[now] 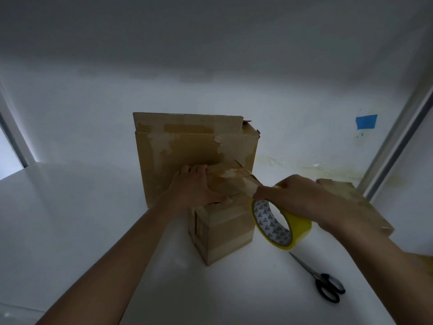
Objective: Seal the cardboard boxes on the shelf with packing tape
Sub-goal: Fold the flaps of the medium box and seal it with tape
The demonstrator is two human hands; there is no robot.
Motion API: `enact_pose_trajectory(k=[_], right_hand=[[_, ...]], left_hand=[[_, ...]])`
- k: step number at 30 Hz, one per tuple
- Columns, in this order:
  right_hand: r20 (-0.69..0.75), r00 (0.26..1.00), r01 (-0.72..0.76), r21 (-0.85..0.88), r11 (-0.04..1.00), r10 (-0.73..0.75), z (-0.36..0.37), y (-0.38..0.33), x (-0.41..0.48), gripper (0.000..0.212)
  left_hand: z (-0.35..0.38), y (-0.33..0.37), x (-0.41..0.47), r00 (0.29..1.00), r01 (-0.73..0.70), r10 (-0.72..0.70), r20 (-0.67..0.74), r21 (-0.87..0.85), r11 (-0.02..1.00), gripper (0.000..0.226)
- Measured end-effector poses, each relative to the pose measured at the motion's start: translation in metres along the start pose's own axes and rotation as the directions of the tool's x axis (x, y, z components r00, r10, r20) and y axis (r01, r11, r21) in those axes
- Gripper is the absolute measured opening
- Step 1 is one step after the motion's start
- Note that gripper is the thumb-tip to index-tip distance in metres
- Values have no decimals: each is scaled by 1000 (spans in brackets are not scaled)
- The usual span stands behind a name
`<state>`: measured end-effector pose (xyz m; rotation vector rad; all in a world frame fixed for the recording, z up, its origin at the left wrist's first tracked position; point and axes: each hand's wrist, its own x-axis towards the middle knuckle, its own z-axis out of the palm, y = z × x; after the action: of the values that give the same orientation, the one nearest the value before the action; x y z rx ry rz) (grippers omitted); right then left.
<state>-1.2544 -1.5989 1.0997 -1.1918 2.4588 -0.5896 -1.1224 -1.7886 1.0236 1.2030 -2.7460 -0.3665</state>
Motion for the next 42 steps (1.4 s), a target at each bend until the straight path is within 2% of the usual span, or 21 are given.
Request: enact_pose_trajectory(k=[12,16,20,24,27,31,34,38,40,42], right_hand=[[83,995,-40,-93,995,48,29,21,5,42],[139,987,-73,-73,995,83,50,30,10,51],[140,986,-79,-64,995,88,67,36,16,65],[109,990,-88,-35,995,92,72,34,18,67],[62,993,-100,15,995,99,70,31,16,66],[-29,993,-113,61,992,115,65,27,13,71],[-17,995,-96,106,990,98,66,24,12,66],[-47,998,-19,239,971,31,68,20,13,53],[-42,999,15,302,953,-2,69,15,13,51],[-42,998,50,337,940,-38,73,12,14,49]], left_hand=[[-7,2,-1,996,-14,18,89,-45,999,129],[-8,0,1,991,-15,20,134,-40,999,132],[-9,-5,3,994,-38,44,101,-65,997,133],[-16,-7,3,992,-91,102,69,-147,985,120],[-20,-9,3,989,-80,114,97,-301,950,112],[-23,-16,12,974,-35,133,183,-458,888,126],[-22,-16,18,965,-41,178,194,-556,830,114],[-19,-18,29,969,22,145,198,-658,753,95],[-11,-22,32,980,36,118,158,-733,680,82],[2,-26,31,994,27,69,82,-816,578,80]])
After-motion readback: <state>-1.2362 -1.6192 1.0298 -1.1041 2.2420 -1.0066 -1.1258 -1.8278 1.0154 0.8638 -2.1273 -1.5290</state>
